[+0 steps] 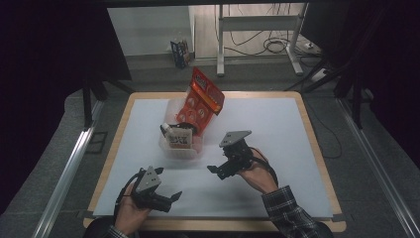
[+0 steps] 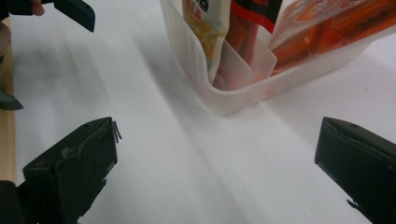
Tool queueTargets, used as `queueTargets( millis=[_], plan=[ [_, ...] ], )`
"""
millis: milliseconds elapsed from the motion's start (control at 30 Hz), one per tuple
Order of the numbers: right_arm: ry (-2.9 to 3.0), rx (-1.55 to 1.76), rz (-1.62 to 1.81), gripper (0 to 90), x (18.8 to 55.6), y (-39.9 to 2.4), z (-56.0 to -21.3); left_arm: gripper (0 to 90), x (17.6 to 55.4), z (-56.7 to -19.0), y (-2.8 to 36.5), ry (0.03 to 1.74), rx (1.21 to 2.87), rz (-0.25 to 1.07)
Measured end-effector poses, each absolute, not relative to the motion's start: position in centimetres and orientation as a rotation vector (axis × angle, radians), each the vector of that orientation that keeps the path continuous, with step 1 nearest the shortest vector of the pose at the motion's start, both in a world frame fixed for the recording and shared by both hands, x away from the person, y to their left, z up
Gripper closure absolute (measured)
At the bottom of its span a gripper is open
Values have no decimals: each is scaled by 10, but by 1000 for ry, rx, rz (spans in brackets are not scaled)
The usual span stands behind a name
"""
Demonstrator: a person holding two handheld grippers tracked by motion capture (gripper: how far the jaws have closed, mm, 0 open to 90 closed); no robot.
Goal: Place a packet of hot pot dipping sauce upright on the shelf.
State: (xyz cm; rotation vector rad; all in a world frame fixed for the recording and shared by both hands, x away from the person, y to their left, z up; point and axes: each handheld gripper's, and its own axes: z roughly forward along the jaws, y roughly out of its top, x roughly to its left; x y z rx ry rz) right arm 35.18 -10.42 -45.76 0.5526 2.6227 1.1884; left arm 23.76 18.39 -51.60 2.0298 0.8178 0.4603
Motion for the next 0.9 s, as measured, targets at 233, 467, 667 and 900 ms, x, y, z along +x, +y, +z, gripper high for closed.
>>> queueTargets(
  millis=[233, 467, 667, 900],
  plan=[
    [2603, 561, 1198, 0, 348, -114, -456, 0, 239, -515, 188, 839, 1984, 454],
    [2590, 595, 1203, 0, 343, -121, -454, 6, 239, -514, 189, 832, 1988, 505],
    [2559, 601, 1203, 0, 339, -127, -453, 5, 238, -513, 188, 827, 1986, 513],
    [2526, 632, 1195, 0, 336, -135, -451, 4, 237, -512, 187, 816, 1983, 497]
  ],
)
